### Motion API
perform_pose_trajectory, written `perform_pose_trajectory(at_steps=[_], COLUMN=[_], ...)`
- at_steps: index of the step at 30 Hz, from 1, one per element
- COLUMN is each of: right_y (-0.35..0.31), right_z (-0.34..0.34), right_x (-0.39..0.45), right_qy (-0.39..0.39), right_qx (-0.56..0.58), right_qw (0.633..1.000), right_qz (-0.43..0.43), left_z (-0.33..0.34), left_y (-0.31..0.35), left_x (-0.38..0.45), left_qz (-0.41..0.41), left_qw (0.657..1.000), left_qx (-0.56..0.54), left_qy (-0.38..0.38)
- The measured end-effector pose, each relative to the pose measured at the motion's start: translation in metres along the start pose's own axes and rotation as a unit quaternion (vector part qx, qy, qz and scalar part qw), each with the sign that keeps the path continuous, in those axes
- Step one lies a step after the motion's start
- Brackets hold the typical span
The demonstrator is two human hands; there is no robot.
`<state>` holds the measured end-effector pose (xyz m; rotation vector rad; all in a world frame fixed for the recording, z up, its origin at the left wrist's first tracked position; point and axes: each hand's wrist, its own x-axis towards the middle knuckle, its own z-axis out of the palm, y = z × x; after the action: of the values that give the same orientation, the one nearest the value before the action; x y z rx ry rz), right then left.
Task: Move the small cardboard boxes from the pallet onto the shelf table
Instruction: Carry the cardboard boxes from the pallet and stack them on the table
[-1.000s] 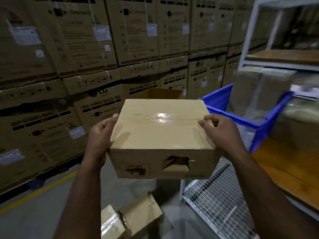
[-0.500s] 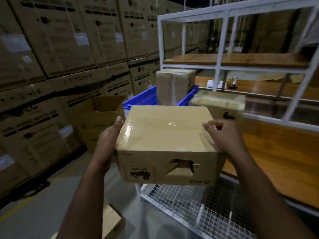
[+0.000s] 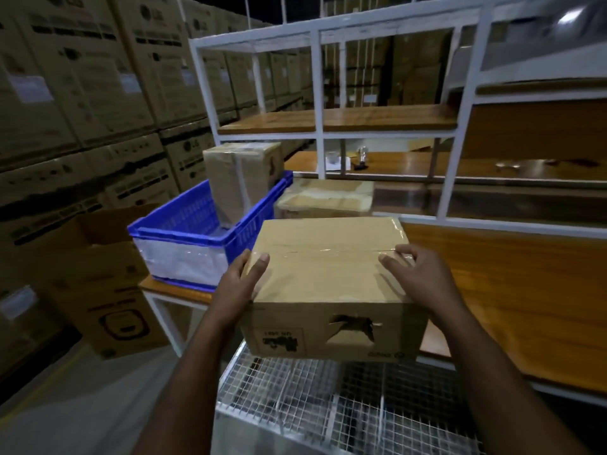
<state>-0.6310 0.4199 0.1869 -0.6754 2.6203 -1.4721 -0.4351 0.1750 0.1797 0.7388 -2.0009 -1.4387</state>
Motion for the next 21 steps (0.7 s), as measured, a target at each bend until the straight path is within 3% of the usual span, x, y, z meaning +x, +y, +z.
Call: perform_pose_trajectory(at_steps=[13, 21], right_y=[0.009, 0.011], right_z=[0.065, 0.092], right_x=[0.066, 0.081], right_qy=[0.022, 0.034], right_qx=[-0.065, -0.175], right_qw=[0.995, 0.983], right_qz=[0.066, 0.044], left_z=[0.018, 0.022], left_y=[-0.037, -0.049], left_x=[0.135, 0.176], left_qz=[-0.01, 0.004], left_qw=[0.995, 0.976], left_qx=[0.028, 0.102], left_qy=[-0.096, -0.192])
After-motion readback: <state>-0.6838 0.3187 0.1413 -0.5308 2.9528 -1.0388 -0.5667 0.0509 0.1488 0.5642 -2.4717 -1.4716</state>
